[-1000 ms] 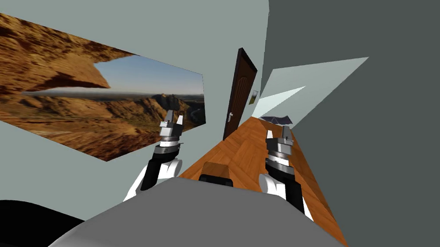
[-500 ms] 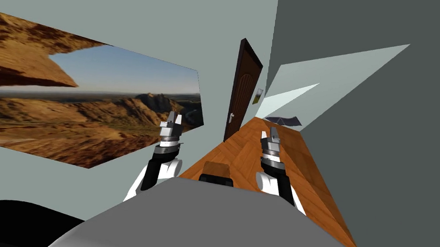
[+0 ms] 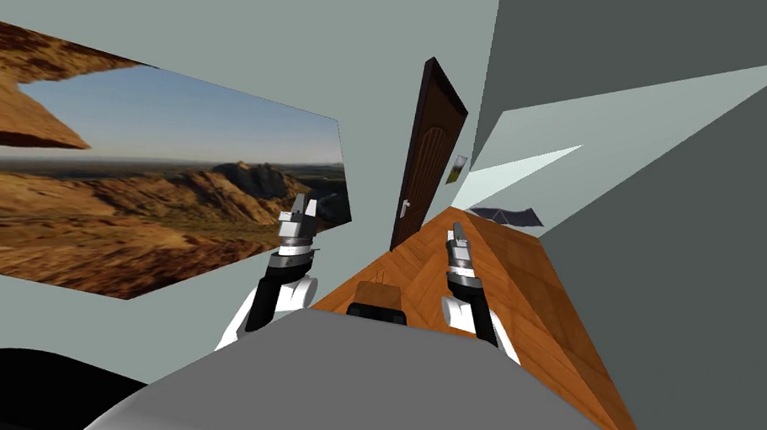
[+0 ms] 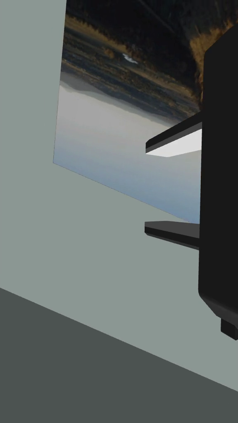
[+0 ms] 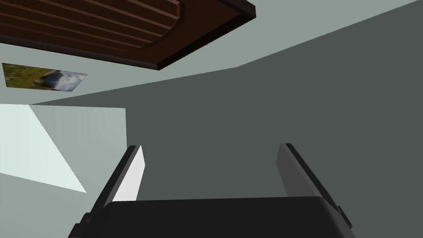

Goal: Pull the door open

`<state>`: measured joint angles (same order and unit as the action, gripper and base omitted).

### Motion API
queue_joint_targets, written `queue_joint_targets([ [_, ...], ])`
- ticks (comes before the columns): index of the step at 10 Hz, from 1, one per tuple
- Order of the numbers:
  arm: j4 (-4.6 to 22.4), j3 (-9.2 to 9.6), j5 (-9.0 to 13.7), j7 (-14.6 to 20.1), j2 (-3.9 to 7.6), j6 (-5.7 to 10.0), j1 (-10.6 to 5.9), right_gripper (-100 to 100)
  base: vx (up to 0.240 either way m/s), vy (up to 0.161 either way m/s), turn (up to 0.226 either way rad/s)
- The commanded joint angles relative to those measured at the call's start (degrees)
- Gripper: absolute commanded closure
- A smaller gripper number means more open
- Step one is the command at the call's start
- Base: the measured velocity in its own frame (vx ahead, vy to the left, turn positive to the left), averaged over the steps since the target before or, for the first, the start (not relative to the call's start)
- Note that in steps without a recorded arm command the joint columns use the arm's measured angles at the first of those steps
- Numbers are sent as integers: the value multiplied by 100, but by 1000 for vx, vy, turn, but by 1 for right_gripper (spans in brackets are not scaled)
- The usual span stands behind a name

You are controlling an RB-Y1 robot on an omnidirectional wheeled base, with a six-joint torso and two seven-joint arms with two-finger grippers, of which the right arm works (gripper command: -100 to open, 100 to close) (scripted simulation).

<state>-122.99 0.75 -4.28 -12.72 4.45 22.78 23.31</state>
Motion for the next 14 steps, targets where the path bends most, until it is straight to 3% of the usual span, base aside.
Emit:
queue_joint_targets([
  [1, 226, 33, -122, -163, 60, 16, -104, -100, 142, -88, 115],
  [14, 1763, 281, -1000, -1263, 384, 52, -830, -100, 117, -107, 107],
])
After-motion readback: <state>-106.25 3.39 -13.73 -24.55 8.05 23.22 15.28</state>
